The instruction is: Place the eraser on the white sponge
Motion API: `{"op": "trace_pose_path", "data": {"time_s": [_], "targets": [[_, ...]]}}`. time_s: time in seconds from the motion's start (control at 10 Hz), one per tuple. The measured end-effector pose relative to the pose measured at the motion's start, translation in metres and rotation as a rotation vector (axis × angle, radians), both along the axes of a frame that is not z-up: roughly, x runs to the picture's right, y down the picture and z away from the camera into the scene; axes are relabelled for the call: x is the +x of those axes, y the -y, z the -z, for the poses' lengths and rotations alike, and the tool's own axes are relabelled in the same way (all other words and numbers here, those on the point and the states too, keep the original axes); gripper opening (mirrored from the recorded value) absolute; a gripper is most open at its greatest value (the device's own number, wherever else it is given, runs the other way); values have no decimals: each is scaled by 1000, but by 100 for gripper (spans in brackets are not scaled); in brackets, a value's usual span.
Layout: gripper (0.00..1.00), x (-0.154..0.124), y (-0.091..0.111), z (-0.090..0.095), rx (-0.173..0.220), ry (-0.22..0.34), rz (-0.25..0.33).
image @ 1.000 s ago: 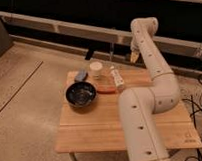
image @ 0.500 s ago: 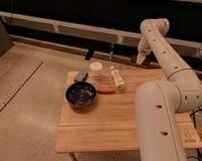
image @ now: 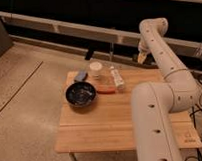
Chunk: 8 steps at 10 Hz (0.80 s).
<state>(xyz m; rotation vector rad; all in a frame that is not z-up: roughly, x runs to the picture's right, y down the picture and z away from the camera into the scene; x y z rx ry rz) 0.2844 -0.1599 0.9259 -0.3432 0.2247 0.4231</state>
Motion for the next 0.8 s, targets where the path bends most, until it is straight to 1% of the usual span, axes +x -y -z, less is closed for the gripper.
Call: {"op": "trace_pose_path", "data": {"time_s": [0.1, 0.2, 0.3, 0.4, 0.5, 0.6, 0.7, 0.8], "targets": [[0, -9, -2, -7, -13, -15, 13], [0, -25, -11, -17, -43, -16, 30], [0, -54, -31, -28, -108, 39, 43], [0, -71, -44, -31, -152, 89, 46], [0, -94, -58, -30, -205, 164, 50], [0, -113, -66, -27, -240, 225, 56], [0, -130, -71, -19, -270, 293, 69], [0, -137, -73, -11, -289, 332, 79]]}}
